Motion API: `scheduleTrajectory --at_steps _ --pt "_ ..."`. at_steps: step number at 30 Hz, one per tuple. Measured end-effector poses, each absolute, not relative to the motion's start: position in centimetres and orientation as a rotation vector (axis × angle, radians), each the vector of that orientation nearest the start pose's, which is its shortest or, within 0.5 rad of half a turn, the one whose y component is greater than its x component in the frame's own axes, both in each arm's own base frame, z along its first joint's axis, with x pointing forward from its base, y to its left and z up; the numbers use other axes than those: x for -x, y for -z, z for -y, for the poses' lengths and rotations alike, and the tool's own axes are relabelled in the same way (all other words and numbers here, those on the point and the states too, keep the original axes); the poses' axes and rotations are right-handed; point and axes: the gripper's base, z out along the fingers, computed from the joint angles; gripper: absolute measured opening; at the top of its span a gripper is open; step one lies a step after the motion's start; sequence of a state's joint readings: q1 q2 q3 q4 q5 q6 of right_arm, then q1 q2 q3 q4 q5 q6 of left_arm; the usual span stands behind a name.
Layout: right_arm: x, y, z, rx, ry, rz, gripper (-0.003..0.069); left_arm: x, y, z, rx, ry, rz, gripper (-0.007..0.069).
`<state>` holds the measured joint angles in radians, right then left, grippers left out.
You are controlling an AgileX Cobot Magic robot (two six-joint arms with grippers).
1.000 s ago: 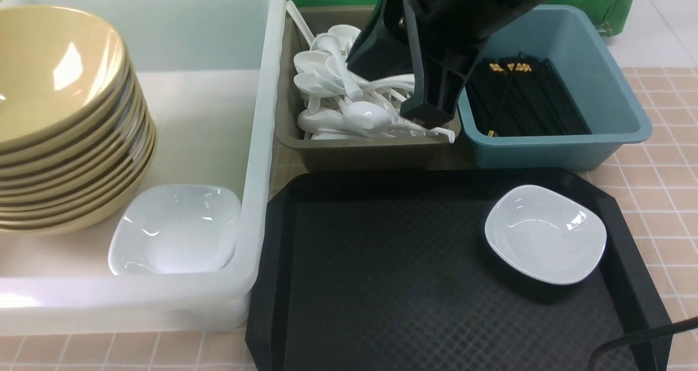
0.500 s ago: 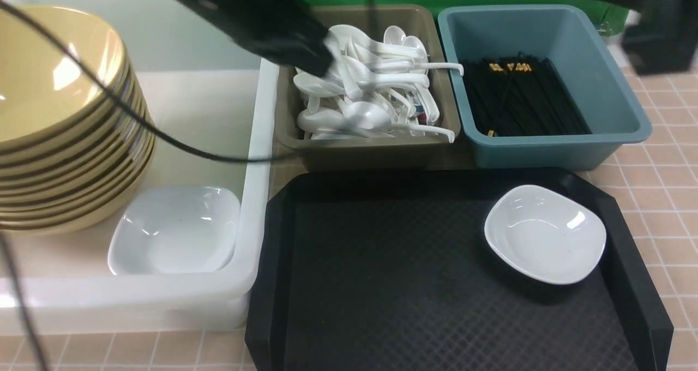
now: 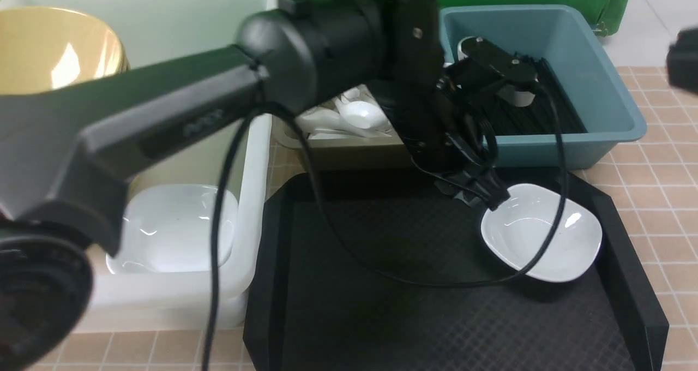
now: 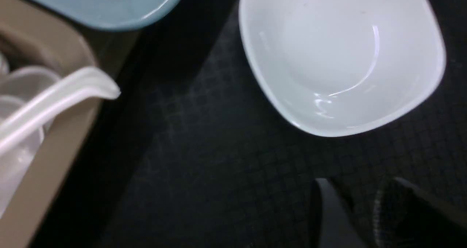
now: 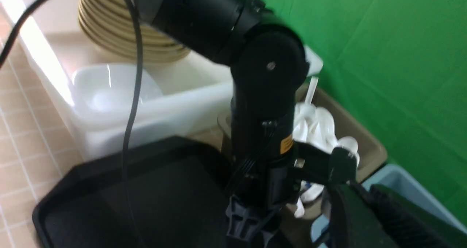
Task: On brown table put chopsticks spoon bowls plates into blue grey white boxes.
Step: 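Grasp the small white bowl on the black tray by its rim with the left gripper, then place the white bowl into the white bin with the other dishes with the left gripper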
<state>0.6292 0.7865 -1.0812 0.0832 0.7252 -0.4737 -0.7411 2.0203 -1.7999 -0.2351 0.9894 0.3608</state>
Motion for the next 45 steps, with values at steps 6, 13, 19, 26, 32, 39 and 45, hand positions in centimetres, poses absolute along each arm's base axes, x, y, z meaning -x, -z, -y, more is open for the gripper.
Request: scheduleTrajectory --at_steps 6,13,19,26,32,39,45 --pt "-11.0 -42.4 -8.5 1.009 -0.186 -1.694 0.0097 -33.1 -25.7 32.4 -1.198 0.426 -2.458 0.0418" --pt "-11.0 -42.2 -8.5 1.018 -0.178 -1.705 0.0097 -34.2 -22.6 34.2 -1.073 0.554 -2.464 0.0533" --pt "-11.0 -42.2 -8.5 1.02 -0.173 -1.706 0.0097 -35.1 -20.3 35.0 -1.016 0.581 -2.456 0.0533" --pt "-11.1 -42.2 -8.5 1.02 -0.163 -1.701 0.0097 -35.7 -18.2 35.5 -0.986 0.582 -2.458 0.0531" --pt "-11.3 -42.5 -8.5 1.001 -0.155 -1.663 0.0099 -35.0 -16.7 36.4 -1.021 0.653 -2.483 0.0412" --pt "-12.0 -42.1 -9.0 1.019 -0.142 -1.687 0.0099 -34.4 -16.8 37.3 -1.095 0.708 -2.433 0.0055" --pt "-12.2 -41.7 -9.2 1.035 -0.14 -1.713 0.0099 -35.5 -19.6 36.2 -1.15 0.702 -2.408 0.0005"
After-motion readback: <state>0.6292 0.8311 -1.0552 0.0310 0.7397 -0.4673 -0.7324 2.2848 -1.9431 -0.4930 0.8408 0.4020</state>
